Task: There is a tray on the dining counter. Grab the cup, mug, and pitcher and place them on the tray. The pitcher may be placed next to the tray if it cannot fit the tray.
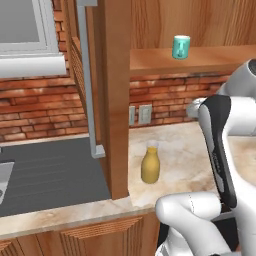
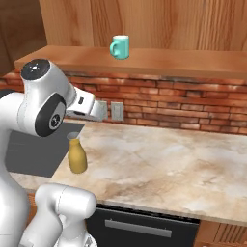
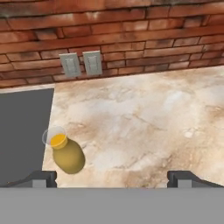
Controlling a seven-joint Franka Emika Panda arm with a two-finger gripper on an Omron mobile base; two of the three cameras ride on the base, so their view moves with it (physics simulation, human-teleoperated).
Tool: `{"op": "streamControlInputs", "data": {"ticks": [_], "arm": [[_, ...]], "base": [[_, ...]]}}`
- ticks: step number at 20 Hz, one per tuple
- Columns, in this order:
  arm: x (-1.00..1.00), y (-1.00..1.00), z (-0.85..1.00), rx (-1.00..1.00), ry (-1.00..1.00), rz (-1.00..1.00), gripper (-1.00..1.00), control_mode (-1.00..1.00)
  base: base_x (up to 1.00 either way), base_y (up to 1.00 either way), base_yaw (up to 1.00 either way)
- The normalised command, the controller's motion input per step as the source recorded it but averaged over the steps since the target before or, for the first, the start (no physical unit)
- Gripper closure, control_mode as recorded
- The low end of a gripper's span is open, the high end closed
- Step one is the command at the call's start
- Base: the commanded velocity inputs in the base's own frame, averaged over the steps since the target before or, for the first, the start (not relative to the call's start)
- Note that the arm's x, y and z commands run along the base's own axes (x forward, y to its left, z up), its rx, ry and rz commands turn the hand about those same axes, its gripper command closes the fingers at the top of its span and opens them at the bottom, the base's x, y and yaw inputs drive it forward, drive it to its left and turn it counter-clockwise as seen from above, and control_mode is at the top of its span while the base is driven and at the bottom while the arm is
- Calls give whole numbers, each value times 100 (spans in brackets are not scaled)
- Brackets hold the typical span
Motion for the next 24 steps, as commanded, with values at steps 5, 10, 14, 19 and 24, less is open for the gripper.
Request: {"op": "streamControlInputs", "data": {"ticks": [5,10,14,19,24], "arm": [[0,17,55,0,-9,0,-100,-100],[0,8,38,-3,-5,-3,-100,-100],[0,8,57,-1,0,-3,-100,-100],[0,0,42,-1,-5,0,-100,-100],[1,0,27,0,-7,0,-100,-100]], "base": [[0,0,0],[0,0,0],[0,0,0],[0,0,0],[0,0,0]]}}
